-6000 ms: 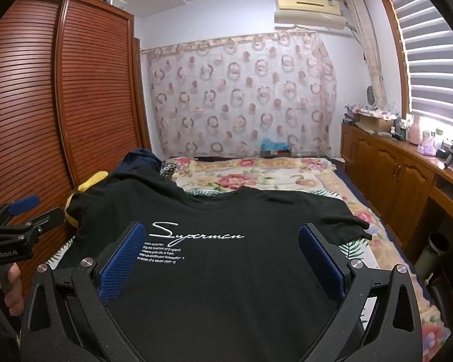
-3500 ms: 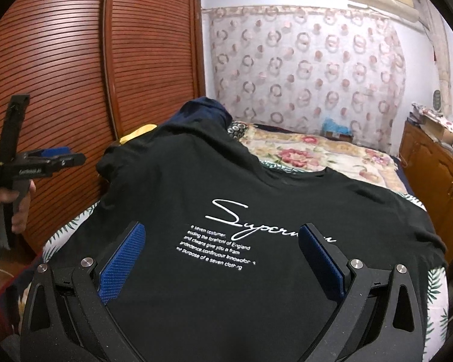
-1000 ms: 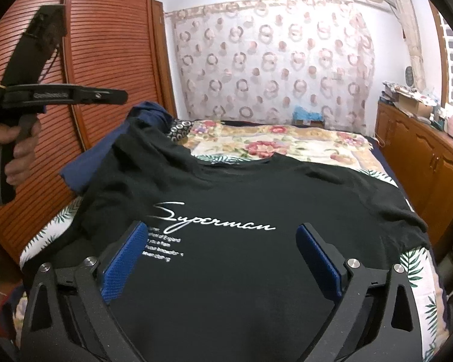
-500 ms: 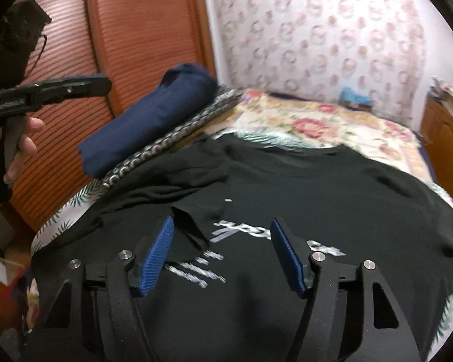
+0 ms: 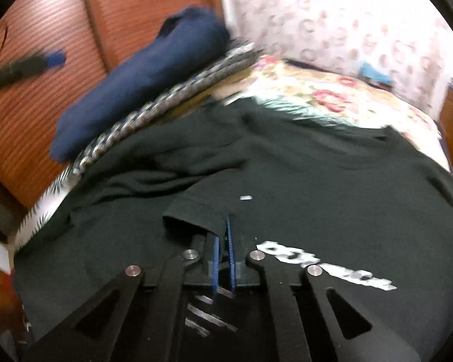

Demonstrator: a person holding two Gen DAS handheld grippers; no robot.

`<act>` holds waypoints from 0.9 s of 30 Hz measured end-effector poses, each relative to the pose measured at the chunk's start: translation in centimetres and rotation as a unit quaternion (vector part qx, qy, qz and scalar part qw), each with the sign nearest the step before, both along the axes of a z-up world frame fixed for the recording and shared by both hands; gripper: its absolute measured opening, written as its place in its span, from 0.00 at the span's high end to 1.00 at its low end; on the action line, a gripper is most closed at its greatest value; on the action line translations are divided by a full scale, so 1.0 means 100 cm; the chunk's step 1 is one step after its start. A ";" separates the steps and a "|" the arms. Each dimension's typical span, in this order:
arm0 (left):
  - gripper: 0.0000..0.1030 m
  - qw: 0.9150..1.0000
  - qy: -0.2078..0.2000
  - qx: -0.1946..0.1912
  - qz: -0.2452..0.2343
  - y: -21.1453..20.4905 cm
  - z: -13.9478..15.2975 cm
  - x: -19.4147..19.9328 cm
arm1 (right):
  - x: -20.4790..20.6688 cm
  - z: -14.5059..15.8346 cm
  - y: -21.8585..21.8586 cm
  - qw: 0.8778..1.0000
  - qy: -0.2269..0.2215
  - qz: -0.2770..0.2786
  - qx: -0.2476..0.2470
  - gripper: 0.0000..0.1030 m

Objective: Fold small clothes

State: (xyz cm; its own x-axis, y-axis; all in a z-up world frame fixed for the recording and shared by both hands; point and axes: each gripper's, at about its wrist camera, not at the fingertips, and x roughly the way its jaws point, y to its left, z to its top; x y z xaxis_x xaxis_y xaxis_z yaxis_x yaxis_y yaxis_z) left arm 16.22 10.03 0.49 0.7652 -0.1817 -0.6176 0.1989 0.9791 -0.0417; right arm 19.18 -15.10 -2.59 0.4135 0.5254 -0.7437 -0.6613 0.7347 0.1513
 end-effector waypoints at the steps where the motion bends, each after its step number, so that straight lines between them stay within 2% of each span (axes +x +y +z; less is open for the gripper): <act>1: 0.37 1.000 0.001 -0.001 0.000 0.000 -0.001 0.001 | 0.002 0.006 -0.015 1.000 0.002 -0.023 0.004 0.99; 6: 0.37 1.000 0.014 -0.004 -0.007 -0.010 -0.011 0.011 | 0.008 0.011 -0.050 0.997 0.013 -0.073 0.002 0.98; 7: 0.37 1.000 0.017 -0.004 -0.009 -0.012 -0.013 0.013 | 0.008 0.012 -0.057 0.997 0.011 -0.082 0.000 0.95; 8: 0.37 1.000 0.021 -0.004 -0.013 -0.015 -0.016 0.016 | 0.008 0.014 -0.063 0.996 0.006 -0.089 -0.004 0.92; 10: 0.37 0.999 0.028 0.003 -0.016 -0.025 -0.022 0.024 | 0.008 0.017 -0.072 0.994 -0.008 -0.105 -0.020 0.70; 14: 0.37 0.998 0.045 0.014 -0.031 -0.047 -0.037 0.041 | 0.005 0.020 -0.093 0.994 -0.026 -0.102 -0.032 0.64; 16: 0.37 0.998 0.057 0.017 -0.038 -0.057 -0.045 0.053 | 0.005 0.018 -0.105 0.993 -0.033 -0.101 -0.042 0.53; 22: 0.38 0.995 0.089 0.022 -0.049 -0.080 -0.073 0.084 | 0.005 0.005 -0.141 0.991 -0.026 -0.106 -0.079 0.51; 24: 0.45 0.993 0.100 0.021 -0.052 -0.084 -0.081 0.094 | 0.004 0.000 -0.152 0.990 -0.018 -0.106 -0.087 0.51; 27: 0.49 0.992 0.120 0.028 -0.040 -0.086 -0.096 0.111 | 0.004 -0.012 -0.164 0.988 -0.008 -0.113 -0.105 0.51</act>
